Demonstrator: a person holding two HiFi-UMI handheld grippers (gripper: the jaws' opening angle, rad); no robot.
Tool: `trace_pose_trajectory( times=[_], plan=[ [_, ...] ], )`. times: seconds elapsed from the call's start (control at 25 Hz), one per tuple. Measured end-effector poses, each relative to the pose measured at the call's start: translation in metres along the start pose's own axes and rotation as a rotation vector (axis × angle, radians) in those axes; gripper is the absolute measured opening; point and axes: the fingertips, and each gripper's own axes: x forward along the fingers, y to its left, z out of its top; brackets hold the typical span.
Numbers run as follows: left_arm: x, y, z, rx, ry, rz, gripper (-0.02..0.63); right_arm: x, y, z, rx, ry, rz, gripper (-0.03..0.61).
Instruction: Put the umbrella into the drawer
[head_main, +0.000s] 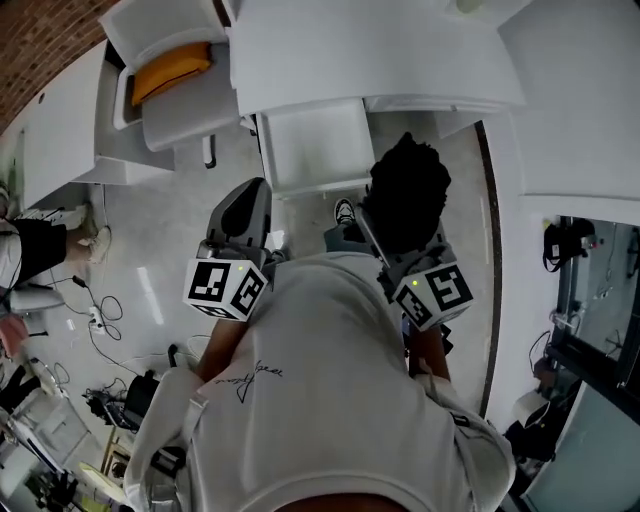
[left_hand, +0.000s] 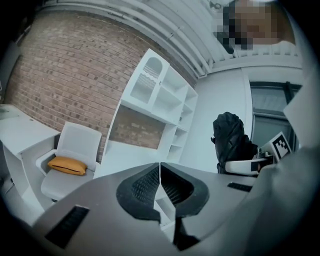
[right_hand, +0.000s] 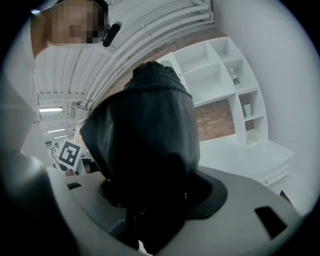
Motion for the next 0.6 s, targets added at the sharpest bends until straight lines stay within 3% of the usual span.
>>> trace_pose_trajectory(
  times=[0.32, 0.6],
  plan=[
    [0.048, -0.023, 0.021, 0.012, -0.064, 0.059, 0.018, 0.025, -0.061, 0.020, -0.005, 0.041, 0.127, 0.250],
    [0.072, -0.022, 0.016, 0.060, -0.033, 0.182, 0.018, 0.045, -0.086, 0.025, -0.014, 0.081, 0.230, 0.250]
  ],
)
